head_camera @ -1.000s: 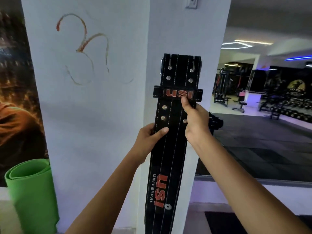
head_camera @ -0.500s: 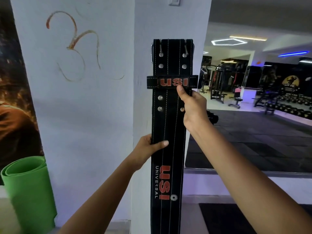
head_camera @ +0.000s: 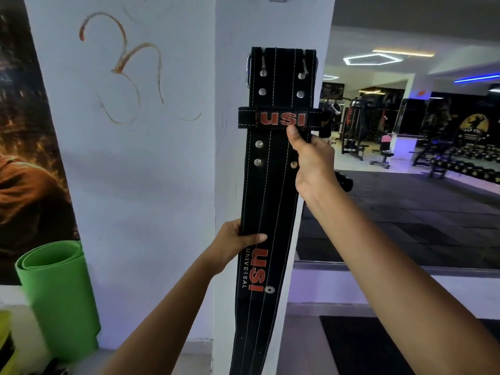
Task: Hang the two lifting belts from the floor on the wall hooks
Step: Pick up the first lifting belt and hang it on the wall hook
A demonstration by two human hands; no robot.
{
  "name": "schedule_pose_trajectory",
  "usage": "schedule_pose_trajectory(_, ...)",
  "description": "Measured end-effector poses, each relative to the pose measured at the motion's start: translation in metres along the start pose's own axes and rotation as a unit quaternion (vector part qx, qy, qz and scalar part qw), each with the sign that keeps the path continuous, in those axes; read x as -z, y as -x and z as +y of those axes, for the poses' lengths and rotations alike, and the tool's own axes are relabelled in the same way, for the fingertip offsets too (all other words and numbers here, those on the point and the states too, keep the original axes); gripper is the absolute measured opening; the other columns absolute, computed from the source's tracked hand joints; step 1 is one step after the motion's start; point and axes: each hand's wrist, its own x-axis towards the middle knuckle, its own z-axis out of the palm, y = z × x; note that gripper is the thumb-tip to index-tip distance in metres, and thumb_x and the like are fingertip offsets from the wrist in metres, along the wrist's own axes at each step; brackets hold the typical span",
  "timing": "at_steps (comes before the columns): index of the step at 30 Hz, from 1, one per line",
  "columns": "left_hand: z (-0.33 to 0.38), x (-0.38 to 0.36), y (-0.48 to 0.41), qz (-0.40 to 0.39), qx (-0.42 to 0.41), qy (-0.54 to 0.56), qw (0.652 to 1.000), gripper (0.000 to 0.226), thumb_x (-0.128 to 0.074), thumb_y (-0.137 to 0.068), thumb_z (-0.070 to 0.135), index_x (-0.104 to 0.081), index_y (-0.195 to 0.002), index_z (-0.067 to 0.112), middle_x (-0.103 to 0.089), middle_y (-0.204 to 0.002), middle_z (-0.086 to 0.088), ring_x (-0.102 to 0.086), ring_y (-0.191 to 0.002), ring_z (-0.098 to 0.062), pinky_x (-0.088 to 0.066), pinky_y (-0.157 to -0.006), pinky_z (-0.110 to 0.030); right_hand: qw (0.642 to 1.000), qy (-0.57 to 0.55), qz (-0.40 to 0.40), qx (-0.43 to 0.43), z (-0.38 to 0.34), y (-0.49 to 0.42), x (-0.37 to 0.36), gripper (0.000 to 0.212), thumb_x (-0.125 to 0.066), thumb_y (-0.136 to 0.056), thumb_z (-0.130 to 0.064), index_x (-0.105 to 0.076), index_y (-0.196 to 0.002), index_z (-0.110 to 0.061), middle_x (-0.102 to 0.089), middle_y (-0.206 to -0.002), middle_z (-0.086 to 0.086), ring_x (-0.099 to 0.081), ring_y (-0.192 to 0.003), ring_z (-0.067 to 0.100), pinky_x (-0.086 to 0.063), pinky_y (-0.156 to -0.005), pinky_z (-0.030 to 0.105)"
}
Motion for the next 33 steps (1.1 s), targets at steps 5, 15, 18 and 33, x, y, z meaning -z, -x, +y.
schedule_pose_trajectory(5, -0.019, 0.000, 0.006, -0.006, 0.032, -0.048, 0.998, 0.022, -0.068, -0.081, 0.009, -0.068, -0.103, 0.011, -0.074, -0.100, -0.003, -0.071, -0.093, -0.016, -0.056, -0.083, -0.024, 1.000, -0.013, -0.007, 0.010, -0.005, 0.000, 0.002, 0.023, -0.068, -0.081, -0.022, -0.057, -0.062, -0.020, -0.054, -0.068, -0.008, -0.043, -0.064, 0.007, -0.032, -0.052, 0.021)
schedule_pose_trajectory(15, 0.075, -0.013, -0.019, 0.079, -0.119, 0.054, 0.988, 0.022, -0.061, -0.087, 0.023, -0.063, -0.107, 0.013, -0.071, -0.103, -0.006, -0.070, -0.094, -0.018, -0.056, -0.083, -0.031, 1.000, -0.026, -0.013, 0.006, 0.005, -0.005, 0.007, 0.019, -0.070, -0.079, -0.024, -0.060, -0.063, -0.021, -0.059, -0.071, -0.005, -0.057, -0.075, 0.031, -0.050, -0.064, 0.034)
schedule_pose_trajectory(18, 0.122, -0.015, -0.033, 0.100, -0.178, 0.080, 0.976, 0.019, -0.057, -0.091, 0.027, -0.064, -0.104, 0.016, -0.072, -0.100, -0.003, -0.070, -0.093, -0.015, -0.057, -0.083, -0.032, 1.000, -0.014, -0.027, -0.006, 0.015, -0.001, 0.010, 0.016, -0.069, -0.081, -0.025, -0.061, -0.067, -0.021, -0.063, -0.071, -0.005, -0.056, -0.068, 0.016, -0.040, -0.042, 0.016)
schedule_pose_trajectory(33, 0.133, -0.015, -0.053, 0.148, -0.177, 0.114, 0.966, 0.040, -0.062, -0.087, 0.030, -0.058, -0.117, 0.004, -0.068, -0.112, -0.012, -0.066, -0.105, -0.027, -0.055, -0.087, -0.039, 0.966, 0.068, -0.228, -0.098, 0.086, 0.039, 0.073, 0.024, -0.064, -0.083, -0.013, -0.063, -0.106, -0.020, -0.068, -0.097, -0.012, -0.063, -0.096, -0.004, -0.049, -0.073, 0.010)
